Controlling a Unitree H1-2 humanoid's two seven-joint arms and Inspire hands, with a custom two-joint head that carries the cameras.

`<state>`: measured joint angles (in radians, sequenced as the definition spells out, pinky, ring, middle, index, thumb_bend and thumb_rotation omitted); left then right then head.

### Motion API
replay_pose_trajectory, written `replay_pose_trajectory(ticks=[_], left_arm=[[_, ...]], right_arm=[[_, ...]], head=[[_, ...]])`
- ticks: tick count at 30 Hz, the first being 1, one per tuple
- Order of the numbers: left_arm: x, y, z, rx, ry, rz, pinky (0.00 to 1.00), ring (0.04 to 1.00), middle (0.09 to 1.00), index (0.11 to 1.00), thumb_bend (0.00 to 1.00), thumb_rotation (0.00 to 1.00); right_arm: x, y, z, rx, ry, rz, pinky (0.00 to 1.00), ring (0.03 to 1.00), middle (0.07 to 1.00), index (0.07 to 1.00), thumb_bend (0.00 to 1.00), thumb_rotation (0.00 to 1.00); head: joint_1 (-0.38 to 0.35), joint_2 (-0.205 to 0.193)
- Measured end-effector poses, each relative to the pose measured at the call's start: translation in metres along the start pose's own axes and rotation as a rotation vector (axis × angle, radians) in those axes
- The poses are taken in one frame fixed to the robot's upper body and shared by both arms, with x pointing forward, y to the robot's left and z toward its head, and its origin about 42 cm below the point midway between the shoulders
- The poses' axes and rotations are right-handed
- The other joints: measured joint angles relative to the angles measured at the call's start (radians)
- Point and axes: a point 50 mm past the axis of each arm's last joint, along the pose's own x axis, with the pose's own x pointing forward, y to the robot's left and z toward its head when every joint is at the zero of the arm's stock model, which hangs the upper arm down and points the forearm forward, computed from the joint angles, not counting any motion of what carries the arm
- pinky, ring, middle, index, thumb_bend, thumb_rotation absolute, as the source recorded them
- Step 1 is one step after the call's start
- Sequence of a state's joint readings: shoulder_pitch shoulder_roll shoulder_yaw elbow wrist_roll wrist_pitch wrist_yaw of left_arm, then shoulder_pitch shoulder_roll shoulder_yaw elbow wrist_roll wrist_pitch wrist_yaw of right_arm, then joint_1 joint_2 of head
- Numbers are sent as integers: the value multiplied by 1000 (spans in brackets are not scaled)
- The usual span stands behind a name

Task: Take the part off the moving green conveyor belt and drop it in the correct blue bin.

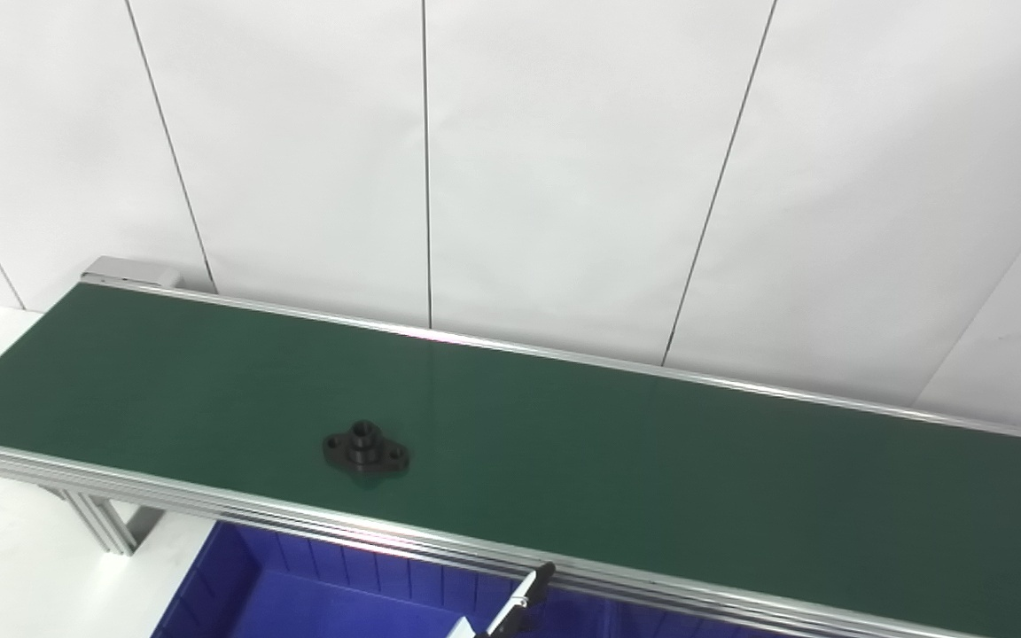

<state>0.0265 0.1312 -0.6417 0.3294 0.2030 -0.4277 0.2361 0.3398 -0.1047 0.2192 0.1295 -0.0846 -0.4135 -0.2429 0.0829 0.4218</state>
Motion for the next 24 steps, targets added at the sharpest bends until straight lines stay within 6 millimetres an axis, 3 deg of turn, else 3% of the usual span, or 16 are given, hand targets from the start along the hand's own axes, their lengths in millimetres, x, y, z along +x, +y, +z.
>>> replay_pose_trajectory(ticks=[6, 14, 24], left_arm=[[2, -2, 1, 0, -4, -2, 885, 965, 995, 992, 833, 589], [0, -1, 1, -6, -1, 13, 889, 962, 986, 983, 836, 585], [-13, -2, -5, 44, 27, -10, 873, 964, 1000, 994, 834, 673]], right_arm=[[1, -2, 3, -1, -11, -9, 1000, 1000, 1000, 1000, 575, 1000], [5, -11, 22, 2, -81, -34, 1000, 1000, 1000, 1000, 638, 1000], [23, -32, 54, -84, -227, -47, 1000, 1000, 1000, 1000, 679, 1000]], head=[[5, 8], [9, 18], [-11, 44]])
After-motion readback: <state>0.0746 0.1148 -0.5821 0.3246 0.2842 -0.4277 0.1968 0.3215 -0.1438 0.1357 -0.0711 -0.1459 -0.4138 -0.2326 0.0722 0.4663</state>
